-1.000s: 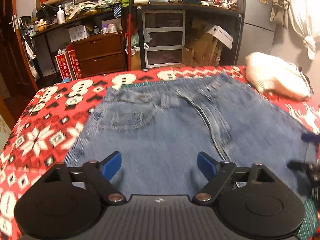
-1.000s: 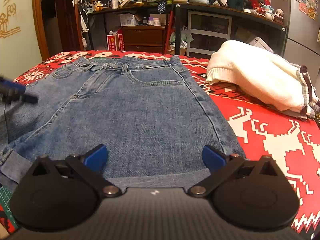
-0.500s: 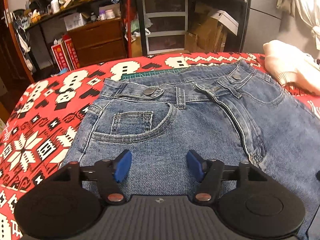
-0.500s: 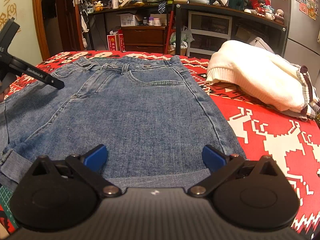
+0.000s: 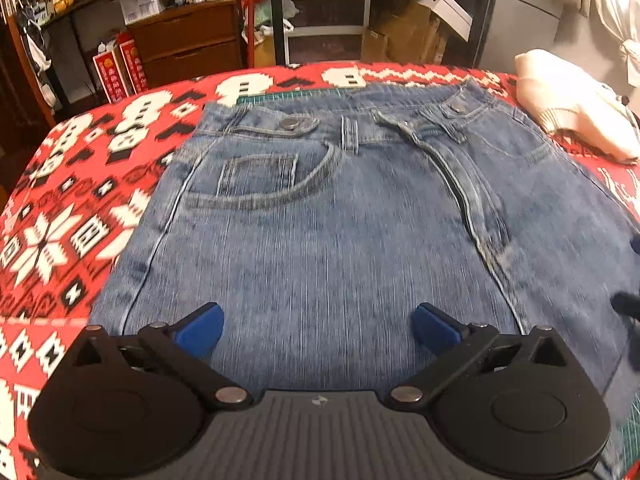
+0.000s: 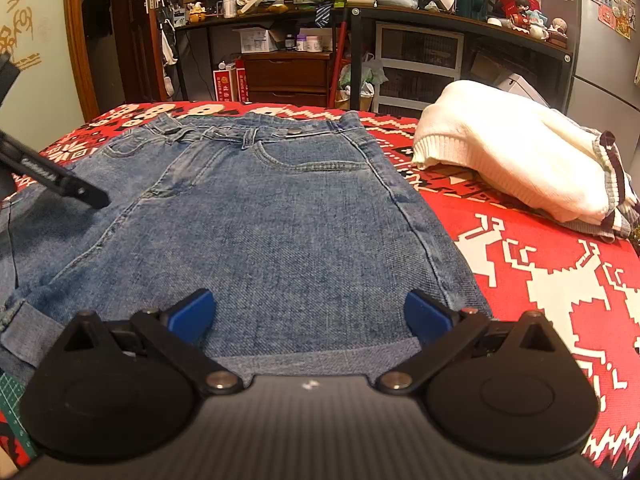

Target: Fold clothes

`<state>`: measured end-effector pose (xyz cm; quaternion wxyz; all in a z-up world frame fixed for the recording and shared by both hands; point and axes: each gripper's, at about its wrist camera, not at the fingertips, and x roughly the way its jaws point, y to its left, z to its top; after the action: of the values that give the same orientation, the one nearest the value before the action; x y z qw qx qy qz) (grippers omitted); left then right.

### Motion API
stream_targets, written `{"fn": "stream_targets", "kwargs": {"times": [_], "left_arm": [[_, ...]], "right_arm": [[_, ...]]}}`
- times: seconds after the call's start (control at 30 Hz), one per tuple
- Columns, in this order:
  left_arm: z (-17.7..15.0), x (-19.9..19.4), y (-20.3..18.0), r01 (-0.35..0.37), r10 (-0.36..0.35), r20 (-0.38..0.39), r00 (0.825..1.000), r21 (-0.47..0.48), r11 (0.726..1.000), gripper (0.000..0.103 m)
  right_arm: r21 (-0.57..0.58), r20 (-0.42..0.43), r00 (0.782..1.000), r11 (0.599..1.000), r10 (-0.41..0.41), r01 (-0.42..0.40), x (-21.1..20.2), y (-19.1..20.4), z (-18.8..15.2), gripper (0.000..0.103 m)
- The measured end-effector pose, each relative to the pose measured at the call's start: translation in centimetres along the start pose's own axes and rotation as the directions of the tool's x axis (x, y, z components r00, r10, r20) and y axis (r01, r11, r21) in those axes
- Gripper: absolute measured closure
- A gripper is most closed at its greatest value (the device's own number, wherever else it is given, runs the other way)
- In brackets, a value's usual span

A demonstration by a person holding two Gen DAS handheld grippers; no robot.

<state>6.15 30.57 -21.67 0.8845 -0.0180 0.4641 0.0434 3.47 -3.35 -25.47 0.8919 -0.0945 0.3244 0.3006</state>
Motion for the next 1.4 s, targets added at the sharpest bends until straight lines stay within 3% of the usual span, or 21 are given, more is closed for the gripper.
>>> {"fn": "stream_targets", "kwargs": {"times": [0.6, 0.7, 0.77, 1.3, 1.4], "left_arm": [[-2.3, -2.1, 0.9, 0.039, -0.036, -0.176, 0.984, 0.017, 0.999, 0.0], [-2.2, -2.4, 1.1, 0.046, -0.039, -0.199, 0.979, 0.028, 0.999, 0.005], [-1.7, -2.7, 1.4, 0.041, -0.035, -0.187, 0.982, 0.029, 0.999, 0.009], [4.9, 0.9, 2.8, 0.043, -0.045, -0.018, 0.999, -0.106, 0.993, 0.008], [3.7, 1.6, 2.1, 0.023, -0.025, -0.016, 1.0, -0.092, 0.995, 0.004]], "right_arm": [[0.0, 0.0, 1.0, 1.0, 0.002, -0.002, 0.2, -0.1, 0.1, 0.0], [0.0, 0.0, 1.0, 1.0, 0.002, -0.002, 0.2, 0.0, 0.0, 0.0], [0.0, 0.0, 1.0, 1.0, 0.002, -0.002, 0.1, 0.0, 0.0, 0.001], [-0.001, 0.0, 1.0, 1.0, 0.003, -0.003, 0.1, 0.0, 0.1, 0.001], [0.0, 0.001, 1.0, 1.0, 0.003, -0.003, 0.1, 0.0, 0.0, 0.001]]}}
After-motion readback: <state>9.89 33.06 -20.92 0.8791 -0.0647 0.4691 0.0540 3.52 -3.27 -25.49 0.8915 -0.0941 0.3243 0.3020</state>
